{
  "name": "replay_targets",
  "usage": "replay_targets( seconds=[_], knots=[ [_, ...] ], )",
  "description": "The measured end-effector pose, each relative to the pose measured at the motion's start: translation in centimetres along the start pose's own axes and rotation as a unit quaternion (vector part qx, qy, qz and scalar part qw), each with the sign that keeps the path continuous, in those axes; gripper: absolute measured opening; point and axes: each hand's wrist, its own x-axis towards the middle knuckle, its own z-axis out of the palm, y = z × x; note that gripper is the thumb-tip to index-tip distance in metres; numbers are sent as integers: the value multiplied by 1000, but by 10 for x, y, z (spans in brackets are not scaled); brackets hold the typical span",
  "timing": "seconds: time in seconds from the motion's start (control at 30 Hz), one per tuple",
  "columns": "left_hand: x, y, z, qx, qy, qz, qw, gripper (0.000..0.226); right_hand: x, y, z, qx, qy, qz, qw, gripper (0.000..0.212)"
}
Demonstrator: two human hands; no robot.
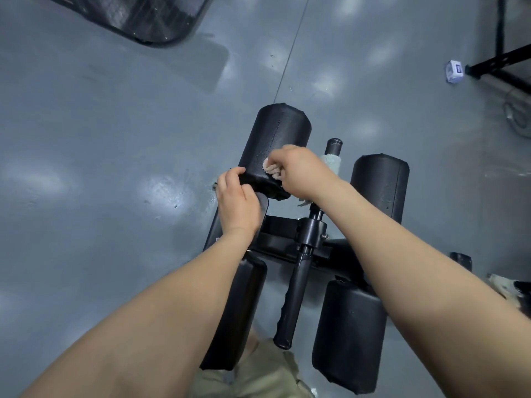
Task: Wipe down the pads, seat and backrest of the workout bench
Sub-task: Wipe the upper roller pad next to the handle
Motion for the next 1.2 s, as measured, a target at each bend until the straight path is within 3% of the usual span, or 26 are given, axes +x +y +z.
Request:
replay_targets(
  seconds=[0.4, 0.6, 0.77, 0.83, 1.07, 1.2],
  knots=[
    [-4, 3, -1, 42, -4, 13, 999, 40, -31, -4, 14, 31, -18, -42, 998, 31],
    [-5, 4, 0, 54, -2, 18, 998, 23, -7, 14, -18, 48, 92, 36, 994, 19],
    [-6, 3, 2, 58, -11, 34, 998, 28, 48, 35, -37, 37, 137, 98, 985, 11],
    [-5, 3, 2, 66, -12, 46, 997, 28, 68, 41, -40, 51, 149, 106, 982, 17],
    [-4, 2, 3, 98, 2, 78, 992, 57, 103, 60, -37, 20, 83, 114, 990, 28],
    [-4, 4, 3, 104, -7, 69, 992, 56, 95, 50, -33, 0, 79, 103, 991, 22]
  ],
)
